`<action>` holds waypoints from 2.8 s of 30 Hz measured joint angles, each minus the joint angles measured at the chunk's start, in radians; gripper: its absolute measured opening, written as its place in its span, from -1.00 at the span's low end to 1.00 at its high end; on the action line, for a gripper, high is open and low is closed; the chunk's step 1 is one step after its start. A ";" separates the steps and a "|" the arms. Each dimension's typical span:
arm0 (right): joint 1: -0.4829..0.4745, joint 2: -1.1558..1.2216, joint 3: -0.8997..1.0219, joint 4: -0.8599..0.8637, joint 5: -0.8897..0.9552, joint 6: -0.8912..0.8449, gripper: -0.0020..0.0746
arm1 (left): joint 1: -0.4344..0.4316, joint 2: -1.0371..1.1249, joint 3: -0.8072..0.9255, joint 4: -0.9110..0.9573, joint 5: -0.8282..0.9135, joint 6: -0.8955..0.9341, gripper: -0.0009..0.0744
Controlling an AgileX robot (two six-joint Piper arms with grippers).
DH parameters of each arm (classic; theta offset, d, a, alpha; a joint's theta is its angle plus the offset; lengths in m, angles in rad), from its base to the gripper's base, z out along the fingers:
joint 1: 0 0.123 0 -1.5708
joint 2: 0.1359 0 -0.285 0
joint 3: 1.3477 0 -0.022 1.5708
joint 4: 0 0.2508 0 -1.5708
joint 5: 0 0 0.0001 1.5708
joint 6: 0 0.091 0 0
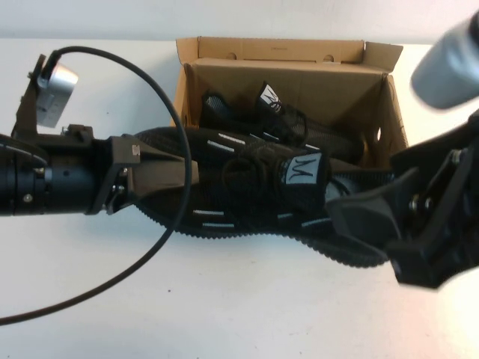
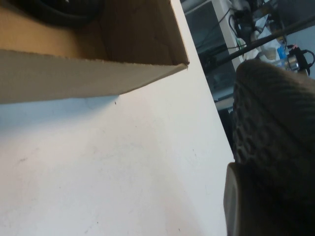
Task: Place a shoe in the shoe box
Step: Hand over the shoe, then adjust the shoe
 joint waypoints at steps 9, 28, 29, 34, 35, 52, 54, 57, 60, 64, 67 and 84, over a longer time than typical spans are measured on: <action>-0.133 0.022 0.000 0.105 -0.028 0.221 0.34 | 0.000 0.001 0.000 -0.023 -0.016 0.055 -0.61; -0.401 0.119 0.008 0.587 -0.172 0.014 0.34 | 0.000 0.001 0.002 -0.051 -0.008 0.098 -0.61; -0.401 0.124 0.008 0.600 -0.173 0.012 0.34 | 0.000 0.001 0.002 -0.056 -0.008 0.098 -0.61; -0.402 0.163 0.008 0.647 -0.167 0.008 0.34 | 0.000 0.001 0.002 -0.101 -0.014 0.105 -0.61; -0.402 0.173 0.008 0.653 -0.164 0.008 0.34 | 0.000 0.001 0.002 -0.114 -0.014 0.109 -0.61; -0.408 0.275 0.008 0.781 -0.276 -0.139 0.23 | 0.002 0.005 0.005 -0.163 -0.035 0.145 -0.61; -0.410 0.281 0.008 0.787 -0.279 -0.165 0.04 | 0.002 0.005 0.005 -0.163 -0.039 0.148 -0.61; -0.410 0.288 0.009 0.787 -0.281 -0.191 -0.51 | 0.002 0.005 0.005 -0.163 -0.039 0.154 -0.61; -0.410 0.290 0.009 0.797 -0.285 -0.197 -0.82 | 0.002 0.007 0.005 -0.163 -0.037 0.179 -0.61; -0.410 0.291 0.009 0.799 -0.286 -0.200 -0.92 | 0.002 0.007 0.005 -0.169 -0.023 0.189 -0.43; -0.410 0.292 0.009 0.805 -0.286 -0.200 -0.94 | 0.002 0.007 0.005 -0.188 -0.008 0.189 0.13; -0.410 0.260 0.010 0.717 -0.235 -0.201 -0.95 | 0.002 0.007 0.005 -0.216 0.025 0.219 0.80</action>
